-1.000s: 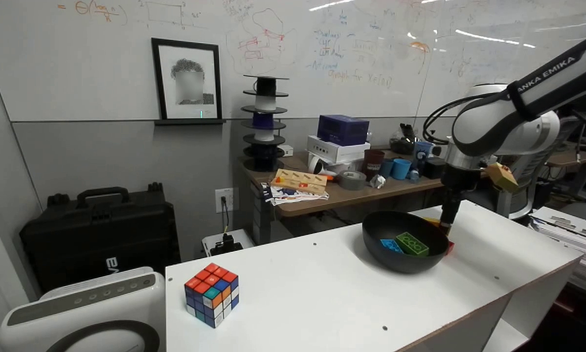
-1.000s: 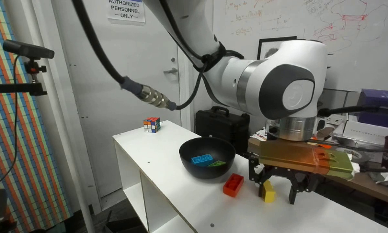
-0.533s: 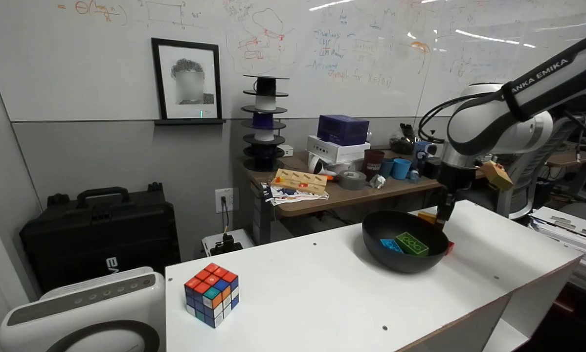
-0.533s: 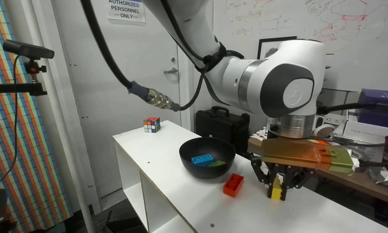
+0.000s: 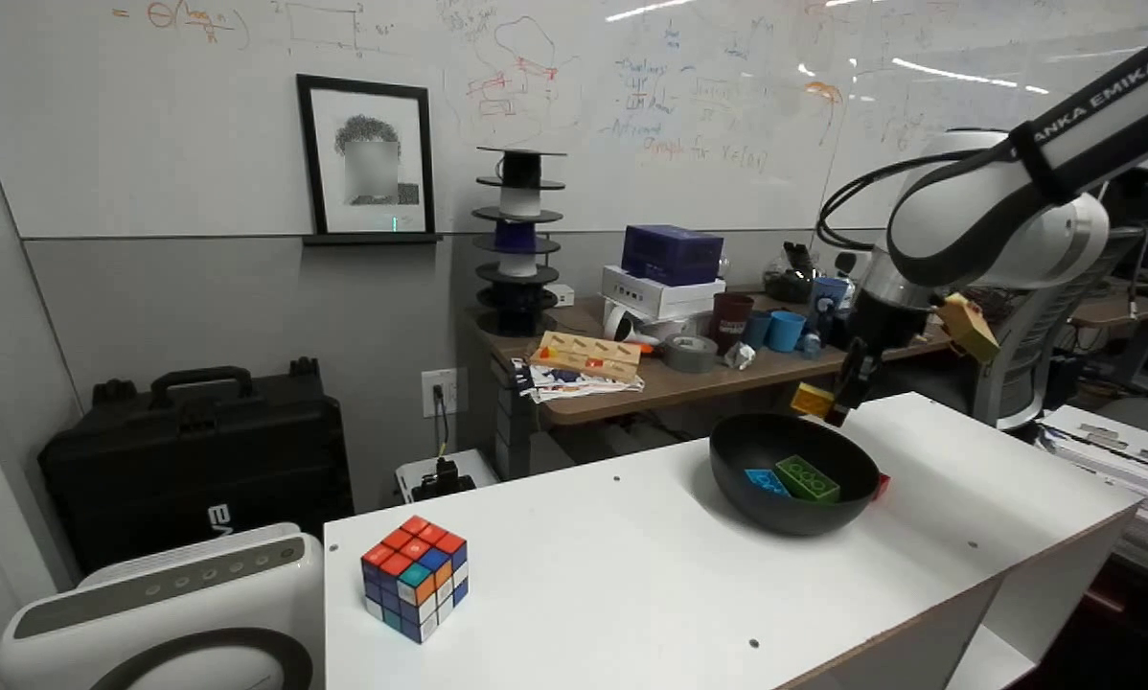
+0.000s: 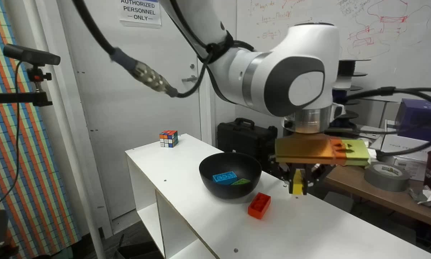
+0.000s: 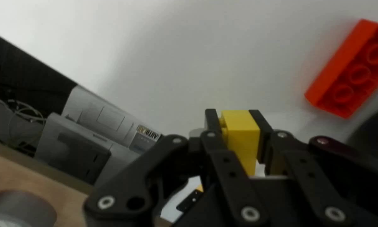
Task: Put the blocks on the counter in the bowl
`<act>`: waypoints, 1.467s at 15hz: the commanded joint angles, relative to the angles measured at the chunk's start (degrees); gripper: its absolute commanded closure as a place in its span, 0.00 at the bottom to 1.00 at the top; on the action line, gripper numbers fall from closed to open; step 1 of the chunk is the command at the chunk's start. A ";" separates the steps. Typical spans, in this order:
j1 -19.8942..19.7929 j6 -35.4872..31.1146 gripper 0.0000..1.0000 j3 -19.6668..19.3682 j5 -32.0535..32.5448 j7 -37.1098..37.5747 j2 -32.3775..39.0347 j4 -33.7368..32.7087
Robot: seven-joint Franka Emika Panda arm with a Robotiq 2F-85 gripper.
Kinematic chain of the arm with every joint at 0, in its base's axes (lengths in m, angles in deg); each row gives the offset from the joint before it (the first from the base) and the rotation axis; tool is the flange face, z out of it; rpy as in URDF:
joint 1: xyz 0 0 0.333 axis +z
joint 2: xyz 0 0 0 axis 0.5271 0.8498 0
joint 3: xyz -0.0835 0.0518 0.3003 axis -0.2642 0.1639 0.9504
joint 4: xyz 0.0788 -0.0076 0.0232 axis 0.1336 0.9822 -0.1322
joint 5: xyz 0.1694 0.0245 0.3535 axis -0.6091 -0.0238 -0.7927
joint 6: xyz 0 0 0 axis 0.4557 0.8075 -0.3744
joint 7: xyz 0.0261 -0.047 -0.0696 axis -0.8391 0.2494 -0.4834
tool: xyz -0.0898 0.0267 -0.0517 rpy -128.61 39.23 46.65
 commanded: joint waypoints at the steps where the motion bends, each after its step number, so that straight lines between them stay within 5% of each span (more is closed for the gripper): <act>1: -1.29 -8.25 0.83 4.99 -2.07 -4.04 -10.97 13.76; 5: -0.76 -12.96 0.83 8.61 -2.39 -5.99 -20.72 25.18; 7: -0.76 -9.62 0.83 10.17 -4.08 -5.97 -25.94 30.10; 11: 2.78 -0.39 0.83 7.67 -7.60 -2.36 -28.66 29.76; 17: 6.22 4.09 0.84 2.37 -7.29 4.39 -22.18 22.90; 18: 6.39 4.53 0.47 2.08 -7.49 4.94 -20.96 22.06; 20: 6.27 5.54 0.42 2.26 -8.07 5.41 -19.07 20.71; 22: 5.93 6.24 0.26 2.81 -8.52 5.50 -17.87 19.70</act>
